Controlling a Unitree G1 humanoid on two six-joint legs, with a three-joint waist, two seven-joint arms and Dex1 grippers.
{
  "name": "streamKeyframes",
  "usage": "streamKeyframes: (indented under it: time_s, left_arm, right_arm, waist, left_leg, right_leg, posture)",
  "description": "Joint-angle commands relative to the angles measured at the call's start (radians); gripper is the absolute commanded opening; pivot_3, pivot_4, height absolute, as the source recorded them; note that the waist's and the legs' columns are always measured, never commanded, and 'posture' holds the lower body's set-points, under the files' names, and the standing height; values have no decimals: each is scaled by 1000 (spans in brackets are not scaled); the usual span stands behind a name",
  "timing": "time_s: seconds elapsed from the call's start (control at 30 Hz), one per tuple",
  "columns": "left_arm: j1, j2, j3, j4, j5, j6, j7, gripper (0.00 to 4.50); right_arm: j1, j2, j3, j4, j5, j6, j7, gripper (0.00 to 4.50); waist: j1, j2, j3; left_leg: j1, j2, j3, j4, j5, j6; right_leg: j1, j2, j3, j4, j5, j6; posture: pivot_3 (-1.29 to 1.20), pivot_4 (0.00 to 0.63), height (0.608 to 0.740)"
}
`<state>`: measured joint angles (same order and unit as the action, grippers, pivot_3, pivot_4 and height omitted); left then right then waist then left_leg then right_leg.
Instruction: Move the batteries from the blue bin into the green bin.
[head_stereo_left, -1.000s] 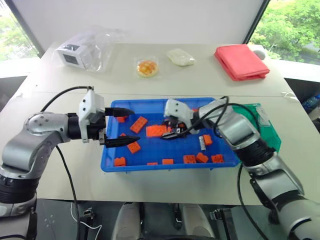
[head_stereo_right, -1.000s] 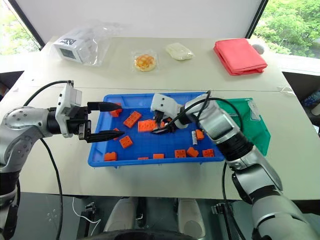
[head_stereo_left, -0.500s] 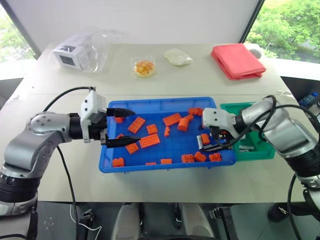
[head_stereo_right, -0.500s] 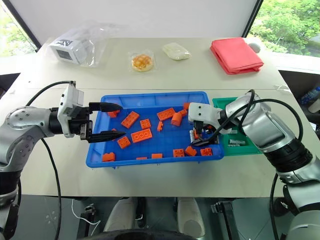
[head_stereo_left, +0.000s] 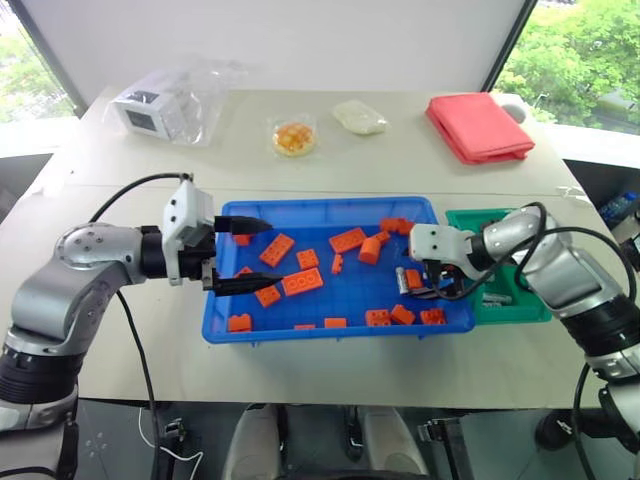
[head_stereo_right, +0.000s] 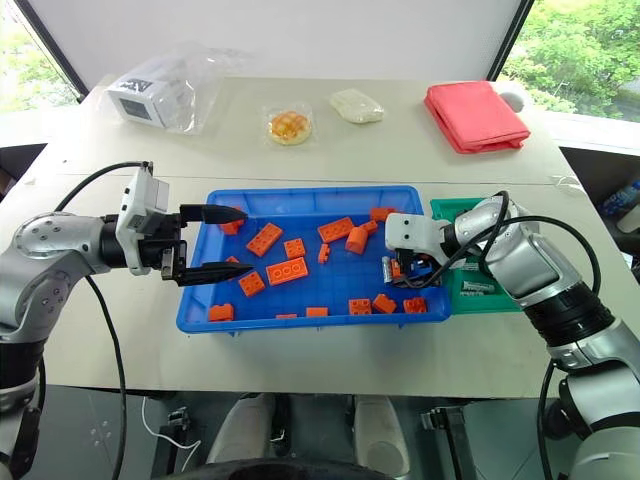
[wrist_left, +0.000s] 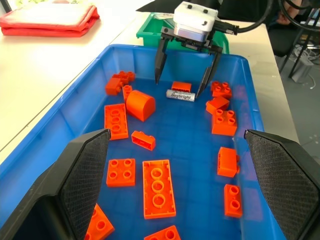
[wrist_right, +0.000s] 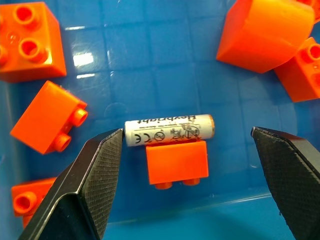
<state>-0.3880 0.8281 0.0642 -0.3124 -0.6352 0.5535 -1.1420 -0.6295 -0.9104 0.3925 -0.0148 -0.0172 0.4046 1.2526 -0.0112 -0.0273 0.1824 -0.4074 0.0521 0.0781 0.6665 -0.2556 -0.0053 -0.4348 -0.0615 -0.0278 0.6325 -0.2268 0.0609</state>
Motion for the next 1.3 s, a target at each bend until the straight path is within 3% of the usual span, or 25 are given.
streamKeyframes:
  time_s: [0.03,0.17,0.5,0.6,0.73,1.0,1.3]
  left_arm:
    - [-7,23,30,-18,-2,-9,-3,4500]
    - [-16,26,25,-11,-2,-10,-2,4500]
    - [-42,6,4,16,13,-26,-10,4500]
    - [-51,0,0,22,16,-27,-14,4500]
    - [-53,1,0,32,21,-35,-22,4500]
    - [-56,-9,-10,35,27,-44,-25,4500]
    - [-51,-21,-5,30,33,-44,-20,4500]
  right_arm:
    - [30,40,12,1,16,26,24,3332]
    - [15,77,-5,-6,19,81,27,1283]
    - [-37,93,-37,-49,44,206,51,1283]
    - [-62,93,-35,-58,36,216,43,2152]
    - [-94,70,-34,-75,42,220,71,4200]
    - [-198,36,67,75,-76,45,157,4200]
    - [-275,90,173,269,-236,-117,192,4200]
  waist:
    - [-1,-3,-2]
    - [-4,-4,-2]
    - [2,-2,-1]
    - [0,-2,-1]
    - [-1,-2,-1]
    - [-1,-2,-1]
    - [-1,-1,-1]
  left_leg:
    - [0,0,0,0,0,0]
    - [0,1,-1,0,0,0]
    - [-1,0,0,0,0,0]
    - [-2,0,0,0,0,0]
    - [-1,0,0,-1,0,0]
    - [-2,0,0,-1,0,0]
    - [-2,0,1,-1,0,0]
  right_leg:
    - [0,0,0,0,0,0]
    - [0,0,-1,0,0,0]
    - [-1,-1,0,0,0,0]
    - [-2,-1,0,0,0,0]
    - [-2,0,-1,0,0,0]
    - [-2,0,0,0,0,0]
    - [-3,0,0,0,1,2]
  posture:
    - [0,150,734]
    - [0,150,734]
    - [0,150,734]
    - [0,150,734]
    - [0,150,734]
    - [0,150,734]
    - [0,150,734]
